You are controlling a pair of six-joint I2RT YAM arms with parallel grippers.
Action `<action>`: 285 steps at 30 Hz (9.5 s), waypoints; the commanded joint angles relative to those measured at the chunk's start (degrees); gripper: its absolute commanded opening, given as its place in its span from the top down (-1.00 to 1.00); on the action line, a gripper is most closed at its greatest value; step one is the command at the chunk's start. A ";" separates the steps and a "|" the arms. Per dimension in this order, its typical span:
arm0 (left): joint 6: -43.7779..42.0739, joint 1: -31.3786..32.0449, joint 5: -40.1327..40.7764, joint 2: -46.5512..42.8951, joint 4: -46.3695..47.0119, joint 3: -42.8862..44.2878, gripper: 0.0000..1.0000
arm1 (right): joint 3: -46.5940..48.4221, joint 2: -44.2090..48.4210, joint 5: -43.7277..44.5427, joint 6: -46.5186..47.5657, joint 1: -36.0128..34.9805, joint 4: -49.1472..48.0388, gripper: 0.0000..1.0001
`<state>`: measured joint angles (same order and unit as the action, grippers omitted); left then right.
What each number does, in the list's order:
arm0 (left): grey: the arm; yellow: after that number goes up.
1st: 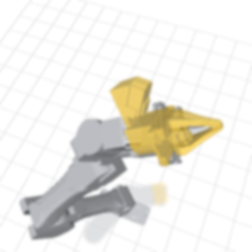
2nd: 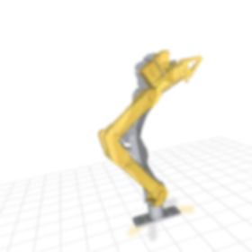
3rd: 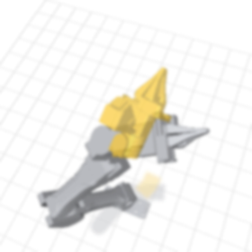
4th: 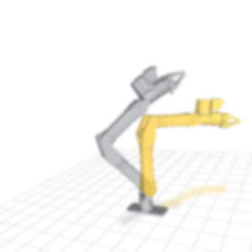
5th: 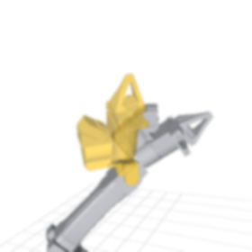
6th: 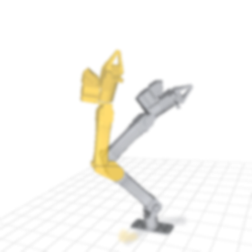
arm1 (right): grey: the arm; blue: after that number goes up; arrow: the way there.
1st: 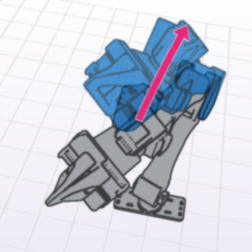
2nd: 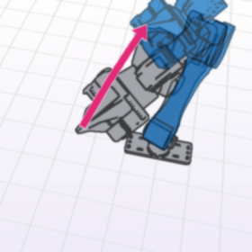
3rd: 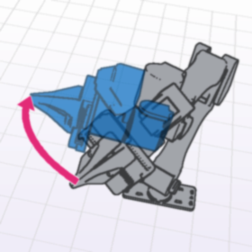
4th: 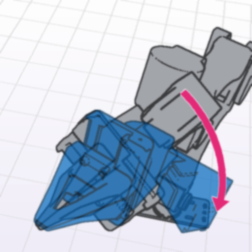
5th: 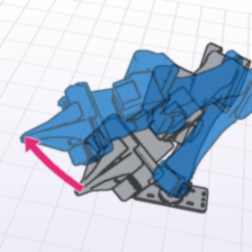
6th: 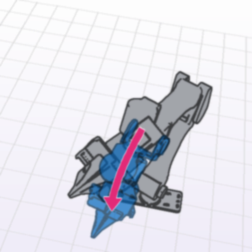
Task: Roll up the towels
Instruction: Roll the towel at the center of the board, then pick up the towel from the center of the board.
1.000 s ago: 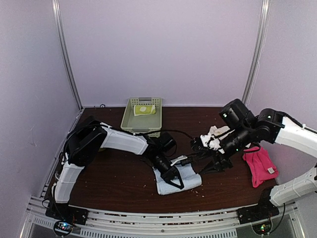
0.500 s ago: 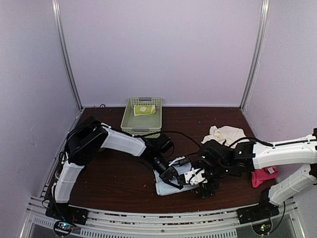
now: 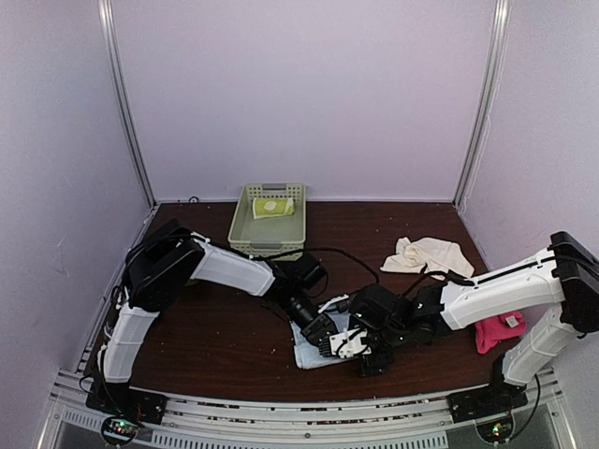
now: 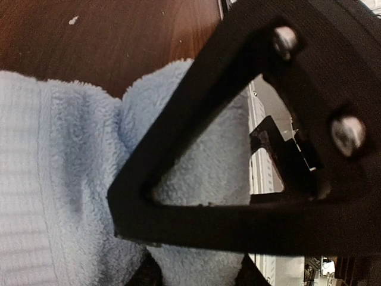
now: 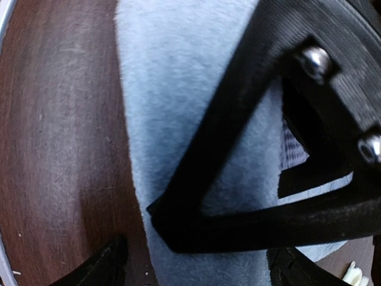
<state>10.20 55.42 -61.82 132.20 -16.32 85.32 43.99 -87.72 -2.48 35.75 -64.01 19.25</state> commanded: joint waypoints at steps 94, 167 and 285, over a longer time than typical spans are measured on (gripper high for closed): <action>-18.04 20.26 62.43 -22.72 -3.60 -14.89 0.55 | 49.70 -8.59 -25.15 -10.64 24.35 31.74 -1.00; -15.07 -8.84 64.78 -56.97 17.94 -32.84 -0.33 | 24.65 -20.23 -24.46 3.60 6.11 29.51 0.51; -51.80 -0.13 82.57 -35.00 3.82 -11.87 0.97 | 17.35 1.46 -49.83 5.21 52.30 37.06 -0.42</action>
<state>-36.69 58.17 19.53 98.37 -16.56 69.54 62.15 -87.05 -51.53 40.36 -12.27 58.17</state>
